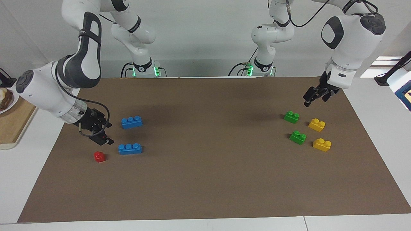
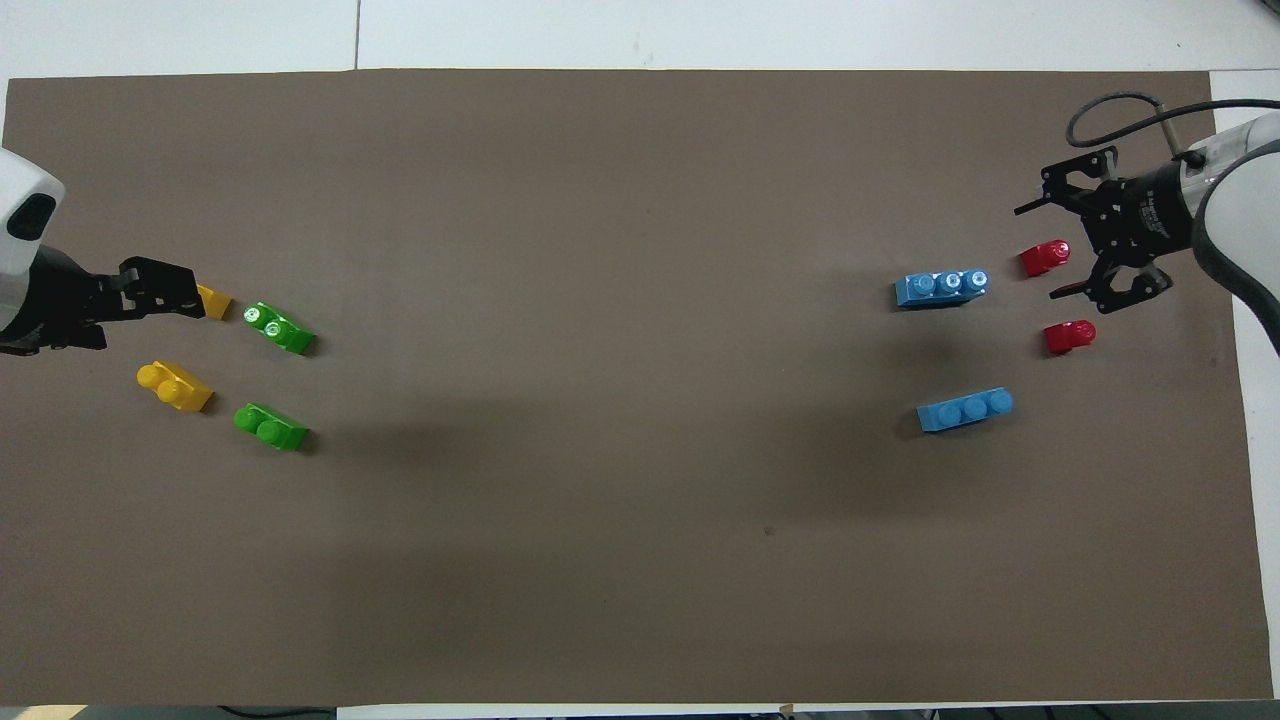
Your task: Remove green block with left arm and hold with right
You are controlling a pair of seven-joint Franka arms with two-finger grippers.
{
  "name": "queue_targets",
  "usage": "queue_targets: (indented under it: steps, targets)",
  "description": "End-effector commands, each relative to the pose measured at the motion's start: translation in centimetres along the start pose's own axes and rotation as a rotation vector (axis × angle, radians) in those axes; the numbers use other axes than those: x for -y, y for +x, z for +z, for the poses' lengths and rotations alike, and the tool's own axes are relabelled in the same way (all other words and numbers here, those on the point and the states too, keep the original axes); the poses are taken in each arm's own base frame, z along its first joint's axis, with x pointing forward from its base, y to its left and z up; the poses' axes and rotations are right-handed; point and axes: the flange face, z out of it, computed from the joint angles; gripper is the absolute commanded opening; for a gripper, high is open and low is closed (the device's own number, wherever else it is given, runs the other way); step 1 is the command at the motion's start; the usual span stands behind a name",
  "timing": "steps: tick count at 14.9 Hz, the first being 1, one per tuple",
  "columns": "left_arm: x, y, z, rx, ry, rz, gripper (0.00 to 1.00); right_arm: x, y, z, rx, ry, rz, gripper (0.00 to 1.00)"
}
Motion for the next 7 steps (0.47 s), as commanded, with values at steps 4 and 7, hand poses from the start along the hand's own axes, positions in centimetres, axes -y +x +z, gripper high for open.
queue_targets:
  steps: [4,7]
  targets:
    - [-0.7,-0.6,-3.1,0.021,0.021,0.123,1.0,-1.1,-5.6,-8.3,-0.096,-0.009,-0.386,1.0]
    - [-1.0,-0.7,-3.5,0.01,0.065,0.227,1.0,-1.5,-10.5,-11.1,-0.162,-0.086,-0.587,1.0]
